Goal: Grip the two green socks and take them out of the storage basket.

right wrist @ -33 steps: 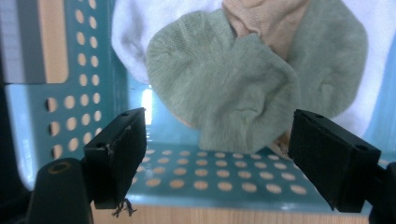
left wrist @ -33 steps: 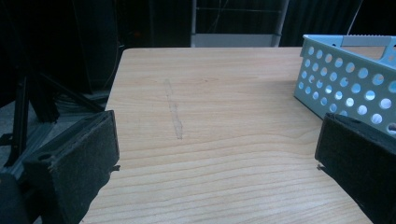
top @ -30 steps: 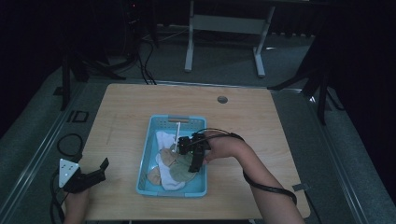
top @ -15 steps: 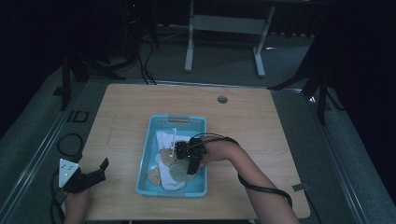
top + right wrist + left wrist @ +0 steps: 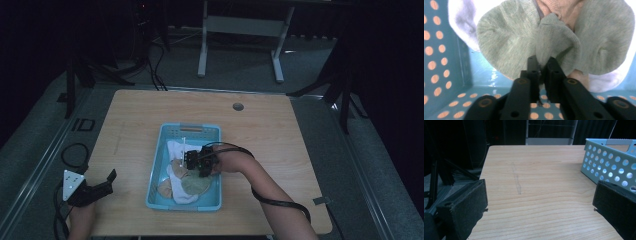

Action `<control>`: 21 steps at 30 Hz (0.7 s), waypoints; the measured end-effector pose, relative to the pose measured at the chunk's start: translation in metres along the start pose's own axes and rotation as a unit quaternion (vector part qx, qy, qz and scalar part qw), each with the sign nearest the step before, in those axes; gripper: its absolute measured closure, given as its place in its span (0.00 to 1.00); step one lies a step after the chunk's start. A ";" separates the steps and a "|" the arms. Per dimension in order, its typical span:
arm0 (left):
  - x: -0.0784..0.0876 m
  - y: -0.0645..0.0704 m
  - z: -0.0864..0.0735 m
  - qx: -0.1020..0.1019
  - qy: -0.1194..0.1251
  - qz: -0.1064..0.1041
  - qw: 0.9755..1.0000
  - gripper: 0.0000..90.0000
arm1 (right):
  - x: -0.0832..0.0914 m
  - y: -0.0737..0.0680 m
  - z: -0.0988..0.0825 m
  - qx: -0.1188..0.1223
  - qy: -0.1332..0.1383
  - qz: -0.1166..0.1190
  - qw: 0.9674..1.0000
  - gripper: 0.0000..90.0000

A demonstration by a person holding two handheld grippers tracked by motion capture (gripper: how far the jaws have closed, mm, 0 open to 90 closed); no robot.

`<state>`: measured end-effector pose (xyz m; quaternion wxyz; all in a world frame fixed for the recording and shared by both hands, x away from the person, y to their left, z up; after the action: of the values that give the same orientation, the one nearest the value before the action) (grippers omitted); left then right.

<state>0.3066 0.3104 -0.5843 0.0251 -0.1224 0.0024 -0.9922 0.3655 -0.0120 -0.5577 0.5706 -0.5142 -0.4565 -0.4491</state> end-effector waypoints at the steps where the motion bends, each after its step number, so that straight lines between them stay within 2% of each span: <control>1: 0.000 0.000 0.000 0.000 0.000 0.000 1.000 0.00 | 0.001 -0.001 0.000 0.001 0.004 0.000 1.000 0.94; 12: 0.000 0.000 0.000 0.000 0.000 0.000 1.000 0.00 | 0.031 -0.008 0.002 0.007 0.035 -0.009 0.999 0.95; 17: 0.000 0.000 0.000 0.000 0.000 0.000 1.000 0.00 | 0.041 -0.009 0.000 0.006 0.035 -0.013 0.999 0.95; 21: 0.000 0.000 0.000 -0.001 0.000 0.001 1.000 0.00 | 0.059 -0.010 -0.005 0.004 0.045 -0.023 0.999 0.95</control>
<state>0.3066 0.3105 -0.5843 0.0256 -0.1225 0.0038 -0.9921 0.3668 -0.0197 -0.4985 0.5822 -0.4806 -0.4438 -0.4827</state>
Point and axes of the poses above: each handheld gripper's, and its own axes: x roughly backward along the jaws, z roughly out of its top, y roughly to its right, the point moved 8 cm from there along -x, roughly forward along the jaws, and after that the axes turned 13 degrees about z, right-handed, at the moved point
